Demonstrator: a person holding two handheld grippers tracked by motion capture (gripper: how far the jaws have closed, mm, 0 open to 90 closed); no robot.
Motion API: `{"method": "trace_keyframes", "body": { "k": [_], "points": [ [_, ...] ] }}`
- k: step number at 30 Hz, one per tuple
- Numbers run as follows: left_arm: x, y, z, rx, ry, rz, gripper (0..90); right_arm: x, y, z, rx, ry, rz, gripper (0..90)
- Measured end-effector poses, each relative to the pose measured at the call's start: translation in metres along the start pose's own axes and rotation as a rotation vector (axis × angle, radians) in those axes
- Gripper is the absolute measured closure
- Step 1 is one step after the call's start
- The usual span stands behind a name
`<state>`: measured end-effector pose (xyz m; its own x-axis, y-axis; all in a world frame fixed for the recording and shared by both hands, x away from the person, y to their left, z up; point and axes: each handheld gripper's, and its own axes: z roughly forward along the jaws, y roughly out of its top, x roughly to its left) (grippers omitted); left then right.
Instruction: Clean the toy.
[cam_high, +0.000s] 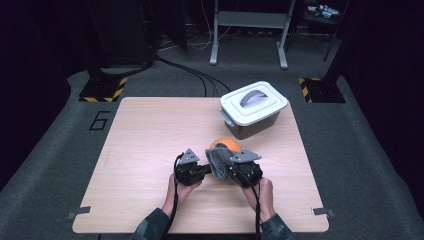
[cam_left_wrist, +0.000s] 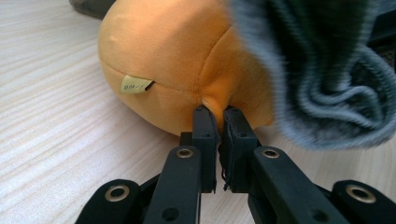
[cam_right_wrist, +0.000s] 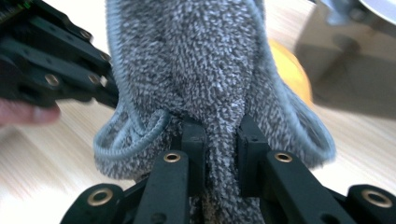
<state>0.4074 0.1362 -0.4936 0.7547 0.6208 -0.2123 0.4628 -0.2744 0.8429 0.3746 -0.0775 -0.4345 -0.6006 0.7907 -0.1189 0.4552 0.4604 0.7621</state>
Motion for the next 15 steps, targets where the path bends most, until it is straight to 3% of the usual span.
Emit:
{"method": "trace_keyframes", "body": {
  "k": [2,7,12,15],
  "points": [
    [0.0,0.0,0.0,-0.001,0.001,-0.004,84.9,0.006,0.005,0.008,0.007,-0.009,-0.005,76.9],
    [0.001,-0.002,-0.001,0.003,0.006,-0.017,85.0,0.005,0.002,0.02,0.03,-0.017,-0.02,77.2],
    [0.001,-0.002,0.0,0.0,0.001,-0.012,85.0,0.003,-0.006,0.018,0.057,-0.024,-0.027,77.3],
    [0.002,-0.003,0.0,0.001,-0.001,-0.016,85.0,-0.004,-0.02,0.017,0.082,-0.036,-0.003,77.4]
  ]
}}
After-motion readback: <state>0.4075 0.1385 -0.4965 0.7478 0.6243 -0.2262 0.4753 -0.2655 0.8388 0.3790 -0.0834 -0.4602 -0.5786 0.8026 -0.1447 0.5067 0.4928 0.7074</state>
